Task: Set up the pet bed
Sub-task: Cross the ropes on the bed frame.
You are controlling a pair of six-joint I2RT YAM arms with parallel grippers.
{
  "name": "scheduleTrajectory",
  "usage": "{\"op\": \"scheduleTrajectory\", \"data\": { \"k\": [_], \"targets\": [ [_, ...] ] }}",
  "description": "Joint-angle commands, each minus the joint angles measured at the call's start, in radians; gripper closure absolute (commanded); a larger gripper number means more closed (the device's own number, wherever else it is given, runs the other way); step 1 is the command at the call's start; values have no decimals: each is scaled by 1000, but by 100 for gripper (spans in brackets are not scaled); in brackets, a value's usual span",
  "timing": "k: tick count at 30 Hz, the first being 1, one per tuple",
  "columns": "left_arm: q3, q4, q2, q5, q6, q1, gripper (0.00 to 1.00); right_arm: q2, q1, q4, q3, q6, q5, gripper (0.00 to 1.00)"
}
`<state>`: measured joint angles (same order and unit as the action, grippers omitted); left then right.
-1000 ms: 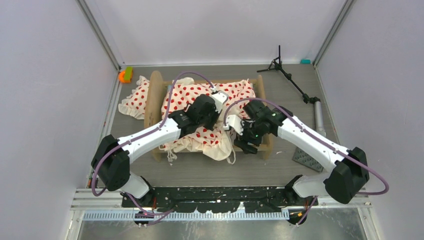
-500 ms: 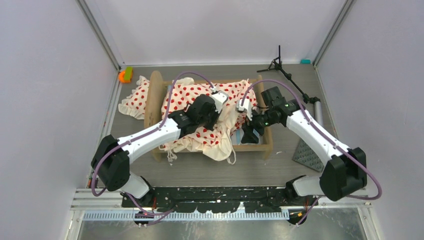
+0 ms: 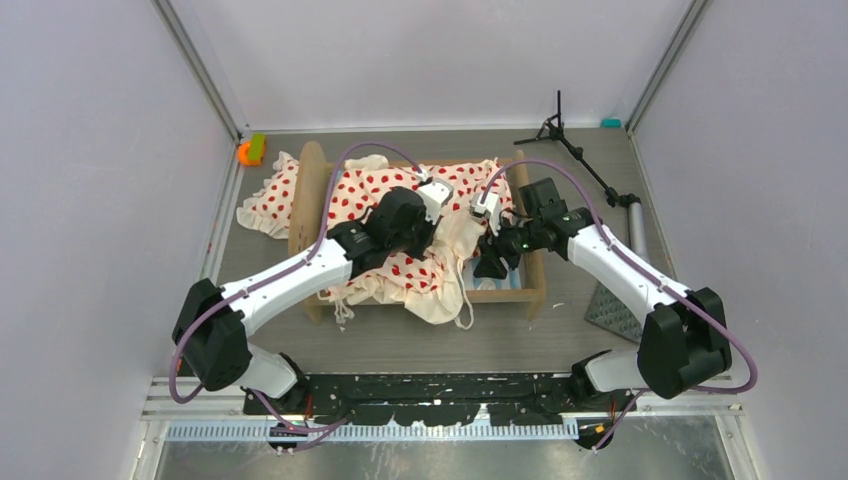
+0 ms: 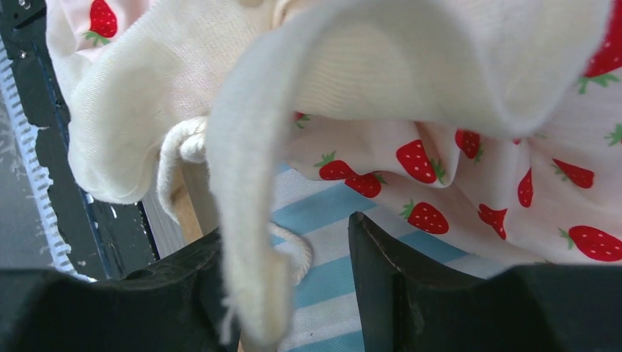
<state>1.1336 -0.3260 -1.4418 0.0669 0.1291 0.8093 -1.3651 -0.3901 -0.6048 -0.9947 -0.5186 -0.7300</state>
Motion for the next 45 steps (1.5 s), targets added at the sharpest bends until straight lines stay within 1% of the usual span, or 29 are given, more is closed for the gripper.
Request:
{"op": "scheduleTrajectory", "data": {
  "k": [1, 6, 9, 12, 13, 15, 16, 18, 20, 23, 26, 30, 32, 34, 35, 36, 40, 42, 45],
  "targets": [
    [23, -18, 34, -1, 7, -5, 100, 41, 1, 81, 32, 72, 13, 47],
    [20, -21, 34, -3, 10, -5, 100, 35, -17, 183, 70, 138, 10, 49],
    [18, -24, 33, 4, 10, -5, 100, 10, -43, 193, 54, 150, 41, 49],
    [18, -26, 39, 8, 9, -5, 100, 3, -46, 189, 32, 179, 68, 51],
    [17, -25, 41, 9, 9, -5, 100, 10, -46, 173, 22, 178, 69, 48],
    [17, -28, 45, 11, 6, -5, 100, 46, -46, 141, 8, 170, 80, 35],
    [16, -30, 48, 13, 5, -5, 100, 69, -44, 139, 4, 177, 95, 32],
    [14, -32, 52, 16, 2, -5, 100, 115, -41, 119, -2, 172, 105, 27],
    [12, -33, 58, 17, 0, -5, 100, 139, -32, 44, -14, 85, 55, 25],
    [-1, -30, 73, 21, 0, -5, 100, 143, -32, -143, -28, -166, -31, 24],
    [-13, -24, 84, 26, -1, -5, 100, 113, -32, -323, -64, -432, -111, 22],
    [-25, -22, 94, 26, -2, -5, 100, 58, -36, -433, -98, -607, -142, 21],
    [-27, -21, 96, 25, -3, -5, 100, 53, -46, -394, -80, -606, -133, 21],
    [-27, -22, 96, 28, -4, -5, 100, 72, -71, -305, -41, -570, -83, 21],
    [-28, -22, 97, 28, -5, -5, 100, 95, -85, -181, 4, -505, -49, 21],
    [-30, -20, 97, 28, -5, -5, 100, 110, -102, -93, 40, -453, -10, 21],
    [-34, -17, 97, 30, -2, -5, 100, 117, -150, 148, 135, -344, 103, 21],
    [-36, -16, 97, 30, -2, -5, 100, 96, -165, 194, 152, -340, 171, 21],
    [-42, -17, 98, 30, -2, -5, 100, 57, -180, 211, 152, -348, 201, 21]
  ]
}}
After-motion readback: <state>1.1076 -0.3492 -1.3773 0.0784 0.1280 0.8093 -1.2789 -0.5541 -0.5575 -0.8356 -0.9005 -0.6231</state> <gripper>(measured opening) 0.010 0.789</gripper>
